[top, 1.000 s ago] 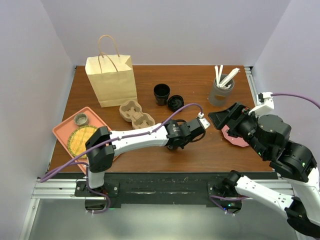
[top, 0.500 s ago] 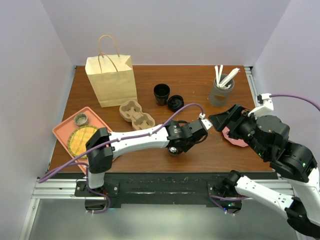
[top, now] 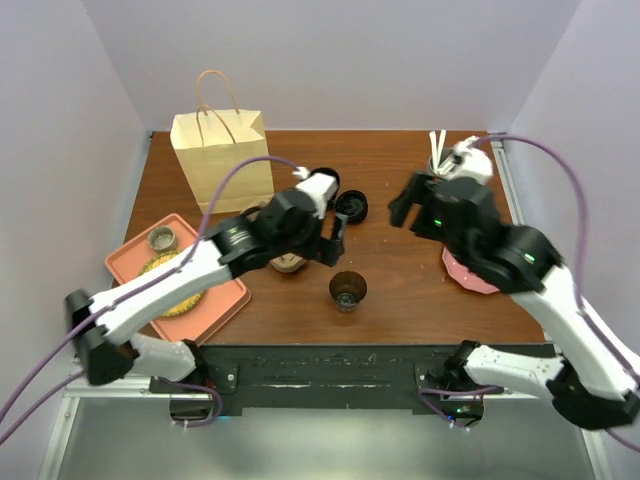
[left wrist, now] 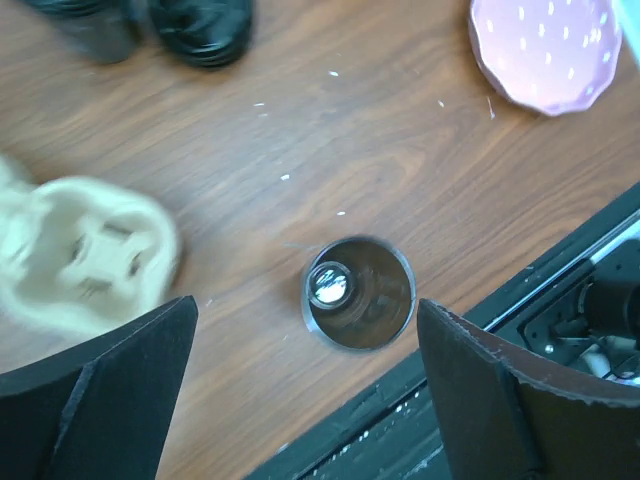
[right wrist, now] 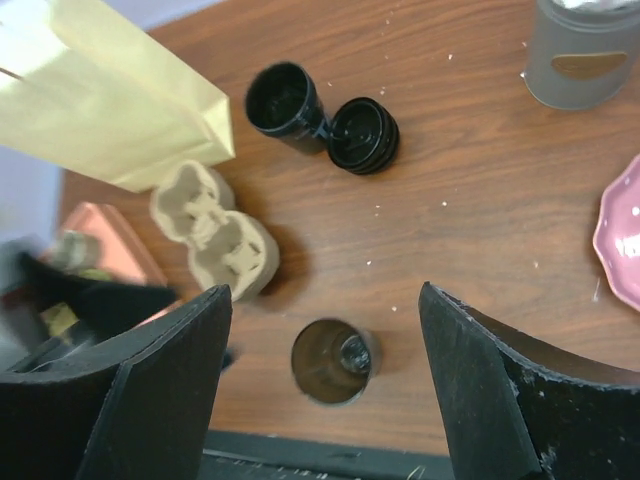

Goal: Pack the takeout coffee

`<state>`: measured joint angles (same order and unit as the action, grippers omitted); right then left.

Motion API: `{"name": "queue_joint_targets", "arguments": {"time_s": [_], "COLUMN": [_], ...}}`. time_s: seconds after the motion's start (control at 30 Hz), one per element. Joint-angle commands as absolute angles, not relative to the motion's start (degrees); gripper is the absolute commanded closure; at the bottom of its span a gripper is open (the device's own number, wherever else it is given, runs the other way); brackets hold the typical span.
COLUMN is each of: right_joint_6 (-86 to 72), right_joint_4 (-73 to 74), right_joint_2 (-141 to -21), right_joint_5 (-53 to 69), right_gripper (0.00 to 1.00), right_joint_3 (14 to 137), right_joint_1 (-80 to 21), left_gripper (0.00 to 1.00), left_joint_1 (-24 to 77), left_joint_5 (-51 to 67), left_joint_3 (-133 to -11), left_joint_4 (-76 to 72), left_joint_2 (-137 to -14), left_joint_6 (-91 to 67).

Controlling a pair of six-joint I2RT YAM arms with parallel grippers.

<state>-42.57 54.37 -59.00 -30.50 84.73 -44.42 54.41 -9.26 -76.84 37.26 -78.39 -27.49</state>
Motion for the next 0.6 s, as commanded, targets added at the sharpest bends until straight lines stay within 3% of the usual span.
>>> {"name": "queue_joint_targets", "arguments": {"time_s": [0.0,0.07,0.23,0.57], "right_joint_6": [-38.1,-38.9,-38.4,-34.5], "right_joint_4": [47.8,45.7,37.0,38.3], "right_joint_2": [-71.8,-75.4,-85.2,-106.4], "right_joint_5": [-26.1,-19.3,-15.6,-19.9], "right_gripper": [0.24,0.26,0.44,0.5], "right_joint_3": [87.1,86.6,83.2,95.3], "right_joint_1": [-41.4,-37.3,-32.0,-29.7], "left_gripper": [0.02,0.0,0.0,0.0], "left_joint_1": [54.1,54.1,54.1,54.2], "left_joint_5": [-11.0,-12.1,-13.4,-20.6], "left_joint_3": [-68.8,-65.9,-56.8,-53.5], "left_joint_4": [34.5,35.4,35.5,41.2], "left_joint_2": [-69.1,-64.1,-52.2,-39.3], "left_joint_6": [-31.2,-32.7,-37.7,-41.6]}}
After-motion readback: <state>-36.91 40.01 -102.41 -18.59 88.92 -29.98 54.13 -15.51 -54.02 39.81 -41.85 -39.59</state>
